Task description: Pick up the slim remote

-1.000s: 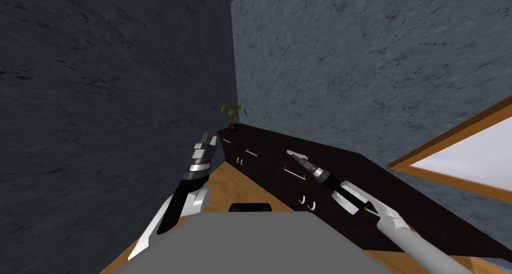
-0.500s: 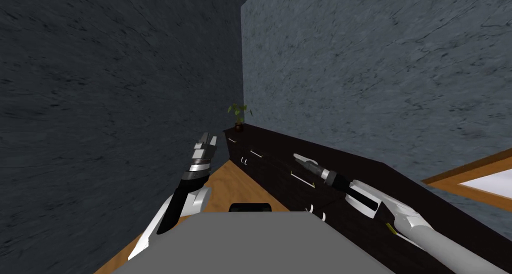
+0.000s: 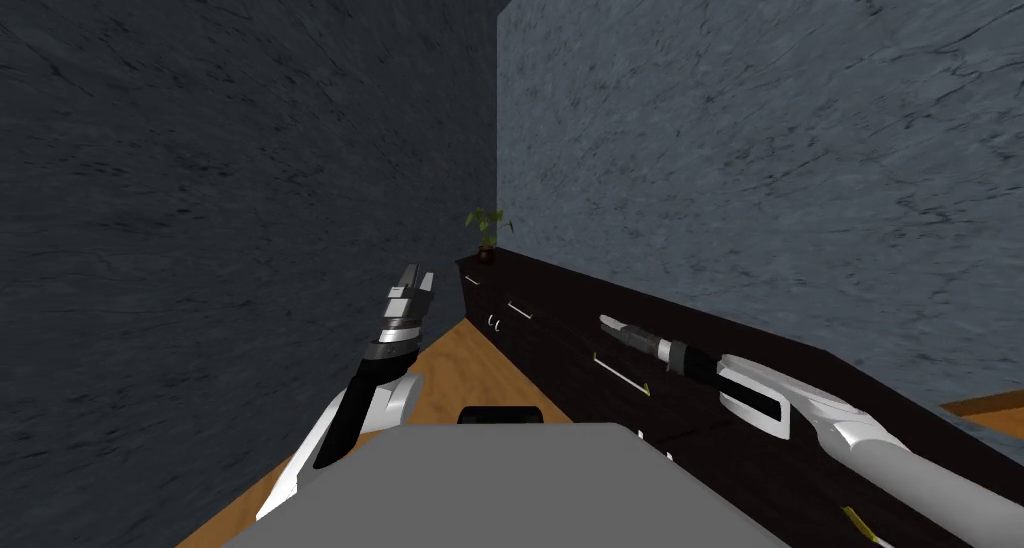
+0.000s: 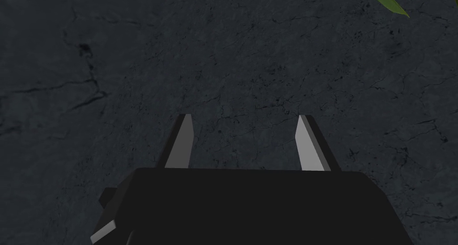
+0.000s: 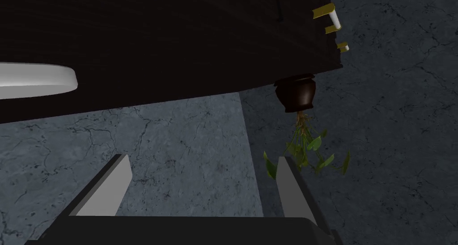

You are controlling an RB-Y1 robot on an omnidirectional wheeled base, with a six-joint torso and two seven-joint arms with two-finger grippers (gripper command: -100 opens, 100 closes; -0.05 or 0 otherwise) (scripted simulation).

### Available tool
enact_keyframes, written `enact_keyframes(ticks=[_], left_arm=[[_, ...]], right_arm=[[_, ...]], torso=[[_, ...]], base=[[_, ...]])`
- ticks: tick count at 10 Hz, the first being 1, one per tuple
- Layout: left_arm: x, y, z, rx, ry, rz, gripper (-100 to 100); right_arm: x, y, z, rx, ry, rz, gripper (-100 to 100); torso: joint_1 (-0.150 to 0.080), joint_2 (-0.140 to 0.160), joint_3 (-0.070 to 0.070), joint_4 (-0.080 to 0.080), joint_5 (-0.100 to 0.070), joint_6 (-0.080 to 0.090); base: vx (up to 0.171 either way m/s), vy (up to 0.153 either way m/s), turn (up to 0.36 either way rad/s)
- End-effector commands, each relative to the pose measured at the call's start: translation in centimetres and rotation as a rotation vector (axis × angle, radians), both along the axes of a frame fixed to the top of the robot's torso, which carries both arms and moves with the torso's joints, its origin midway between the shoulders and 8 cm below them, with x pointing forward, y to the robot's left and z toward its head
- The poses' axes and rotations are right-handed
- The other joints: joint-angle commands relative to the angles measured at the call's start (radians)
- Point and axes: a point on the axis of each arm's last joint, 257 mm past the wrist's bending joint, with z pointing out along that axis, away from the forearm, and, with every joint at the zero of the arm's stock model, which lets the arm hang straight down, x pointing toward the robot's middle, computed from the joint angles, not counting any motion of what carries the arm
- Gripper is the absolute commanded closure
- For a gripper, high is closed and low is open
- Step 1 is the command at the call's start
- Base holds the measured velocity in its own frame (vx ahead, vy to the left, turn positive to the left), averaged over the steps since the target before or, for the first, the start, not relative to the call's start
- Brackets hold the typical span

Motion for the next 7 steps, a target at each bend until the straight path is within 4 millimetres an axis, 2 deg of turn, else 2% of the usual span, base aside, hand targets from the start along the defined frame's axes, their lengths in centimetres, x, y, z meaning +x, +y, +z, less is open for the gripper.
enact_keyframes(ticks=[1,2,3,4,5,6,7], left_arm=[[0.0,0.0,0.0,0.0,0.0,0.0,0],[0.0,0.0,0.0,0.0,0.0,0.0,0],[0.0,0.0,0.0,0.0,0.0,0.0,0],[0.0,0.0,0.0,0.0,0.0,0.0,0],[0.0,0.0,0.0,0.0,0.0,0.0,0],[0.0,0.0,0.0,0.0,0.0,0.0,0],[0.0,0.0,0.0,0.0,0.0,0.0,0]], right_arm=[[-1.2,-1.9,-1.1,-0.08,0.055,0.016,-100],[-1.2,-2.1,-0.8,-0.094,0.056,0.021,-100],[-2.4,-3.9,-1.8,-0.16,0.107,0.036,-100],[-3.8,-5.0,-2.7,-0.211,0.155,0.058,-100],[-3.8,-5.9,-2.4,-0.235,0.161,0.056,-100],[-5.4,-7.6,-3.2,-0.294,0.215,0.075,-100],[-5.3,-7.7,-3.0,-0.3,0.216,0.076,-100]], torso=[[0.0,0.0,0.0,0.0,0.0,0.0],[0.0,0.0,0.0,0.0,0.0,-0.001],[0.0,0.0,0.0,0.0,0.0,0.0],[0.0,-0.001,0.0,0.0,0.0,-0.001],[0.0,-0.002,-0.001,0.0,0.0,-0.001],[-0.001,-0.001,0.0,0.0,0.0,0.001],[-0.001,-0.001,-0.001,0.0,0.0,0.0]], base=[[0.041,0.003,0.165],[0.035,-0.001,0.099],[0.043,-0.002,0.176],[0.054,-0.003,0.399],[0.042,-0.01,0.083],[0.05,-0.01,0.1],[0.036,-0.014,0.087]])
